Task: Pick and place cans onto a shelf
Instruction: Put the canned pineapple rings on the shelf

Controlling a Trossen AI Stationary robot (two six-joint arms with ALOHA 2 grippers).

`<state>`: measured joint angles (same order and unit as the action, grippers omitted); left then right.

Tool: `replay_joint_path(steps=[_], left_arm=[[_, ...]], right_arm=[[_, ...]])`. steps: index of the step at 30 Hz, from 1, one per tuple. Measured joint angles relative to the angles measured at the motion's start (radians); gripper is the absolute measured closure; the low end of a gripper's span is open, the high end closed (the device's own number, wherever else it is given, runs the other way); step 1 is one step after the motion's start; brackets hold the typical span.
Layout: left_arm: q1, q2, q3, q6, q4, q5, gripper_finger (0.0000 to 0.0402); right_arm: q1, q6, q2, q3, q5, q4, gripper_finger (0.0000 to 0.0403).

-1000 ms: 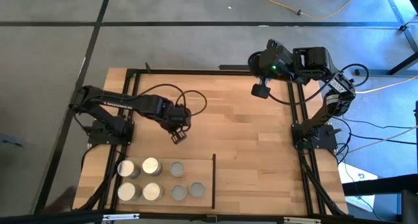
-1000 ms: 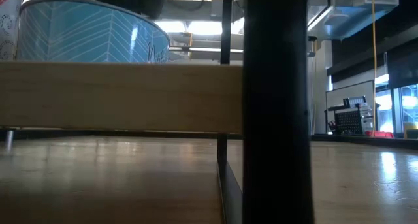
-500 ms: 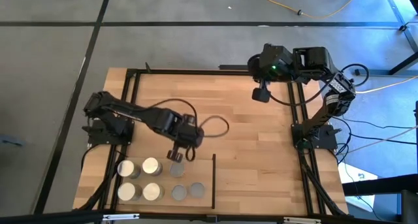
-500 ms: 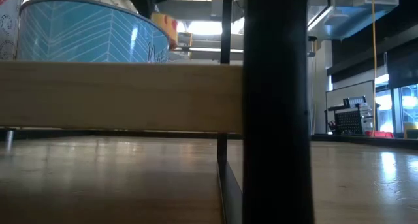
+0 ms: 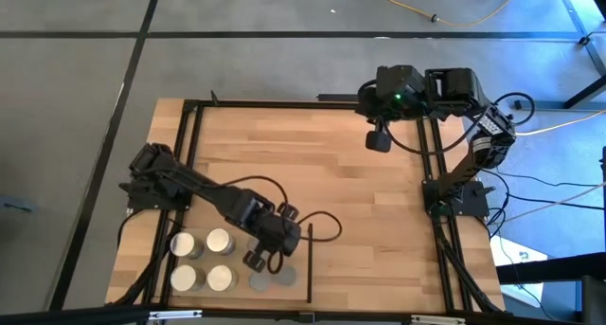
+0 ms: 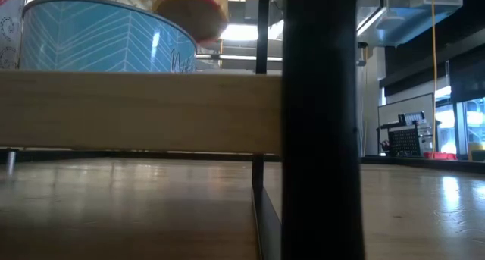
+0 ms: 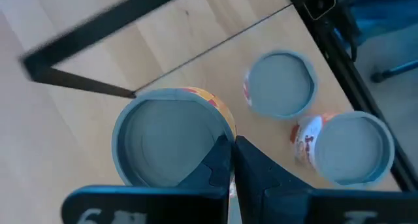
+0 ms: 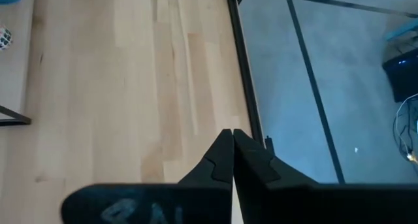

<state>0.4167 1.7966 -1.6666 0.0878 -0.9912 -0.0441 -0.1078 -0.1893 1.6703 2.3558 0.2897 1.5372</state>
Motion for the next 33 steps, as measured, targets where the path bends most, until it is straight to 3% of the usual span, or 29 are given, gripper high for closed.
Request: replay_joint_path(steps=[13,24,33], left_arm=[[0.015,0.05,0.001,-0.243,0.025,0.083,0.0401],[0.015,0.05,0.001,-0.3,0.053,0.08,0.0401],[0.018,0.05,0.028,-0.495,0.06,0.078,0.0401]], right_arm=[[0.0,-0.083,0.0,0.0,-0.006,0.0,0.0398],[-0.001,-0.085,0.0,0.0,-0.006,-0.002,0.0398],[-0.001,-0.084,0.0,0.0,-0.006,-0.002,0.0398]])
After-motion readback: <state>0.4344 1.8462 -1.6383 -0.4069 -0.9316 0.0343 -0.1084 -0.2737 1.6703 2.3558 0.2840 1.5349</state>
